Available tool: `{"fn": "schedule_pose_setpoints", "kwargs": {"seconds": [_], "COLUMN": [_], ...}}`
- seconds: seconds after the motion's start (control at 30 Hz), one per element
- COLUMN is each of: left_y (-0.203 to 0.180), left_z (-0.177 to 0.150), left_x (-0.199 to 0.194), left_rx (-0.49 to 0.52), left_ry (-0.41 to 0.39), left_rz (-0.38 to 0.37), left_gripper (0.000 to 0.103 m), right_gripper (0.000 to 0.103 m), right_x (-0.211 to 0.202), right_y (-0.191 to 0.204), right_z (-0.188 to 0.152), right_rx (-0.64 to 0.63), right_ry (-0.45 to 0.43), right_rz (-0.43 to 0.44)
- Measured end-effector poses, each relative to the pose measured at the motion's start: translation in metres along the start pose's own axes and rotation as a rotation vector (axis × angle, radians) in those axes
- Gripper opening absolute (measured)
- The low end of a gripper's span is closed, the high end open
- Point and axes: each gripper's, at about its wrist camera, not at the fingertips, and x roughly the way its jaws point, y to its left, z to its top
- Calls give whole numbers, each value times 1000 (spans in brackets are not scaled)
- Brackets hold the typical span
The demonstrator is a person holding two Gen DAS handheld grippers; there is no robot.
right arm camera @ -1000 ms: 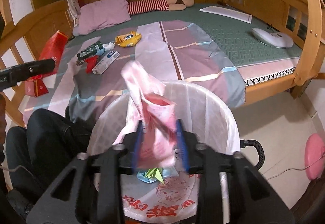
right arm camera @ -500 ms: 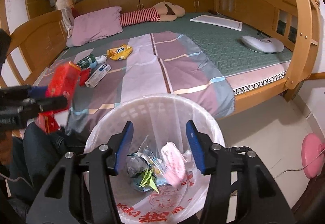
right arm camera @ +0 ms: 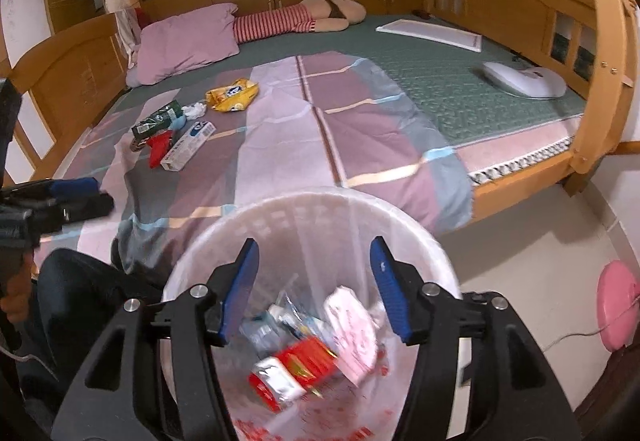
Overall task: Collect trash
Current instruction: 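Grasp the red wrapper with the left tool while the right tool grasps the white medicine box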
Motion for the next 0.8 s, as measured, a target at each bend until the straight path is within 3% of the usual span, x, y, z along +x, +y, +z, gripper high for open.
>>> {"fn": "schedule_pose_setpoints", "kwargs": {"seconds": [0.1, 0.17, 0.3, 0.43, 0.5, 0.57, 0.67, 0.73, 0.8], "left_y": [53, 95, 159, 196, 210, 218, 224, 228, 236], "left_z": [5, 9, 25, 50, 61, 69, 78, 80, 80], "left_x": [-6, -7, 1, 39, 66, 94, 130, 149, 160], "left_rx": [-105, -201, -300, -303, -301, -292, -312, -329, -339], "left_ry": [-34, -44, -45, -13, 20, 52, 78, 84, 103], "left_rz": [112, 174, 227, 205, 164, 117, 88, 76, 74], "left_gripper": [91, 85, 80, 62, 62, 68, 86, 85, 57], "right_gripper": [57, 57, 57, 57, 57, 57, 57, 57, 57], "right_x": [23, 46, 80, 100, 108, 116, 124, 129, 135], "right_y": [17, 34, 74, 110, 115, 116, 117, 122, 127], "right_z": [16, 31, 57, 61, 60, 62, 68, 72, 77], "right_rx": [0, 6, 5, -61, -67, -58, -52, -65, -75], "right_ry": [15, 34, 81, 114, 141, 158, 165, 164, 164], "right_rz": [16, 22, 91, 130, 126, 100, 68, 48, 40]}}
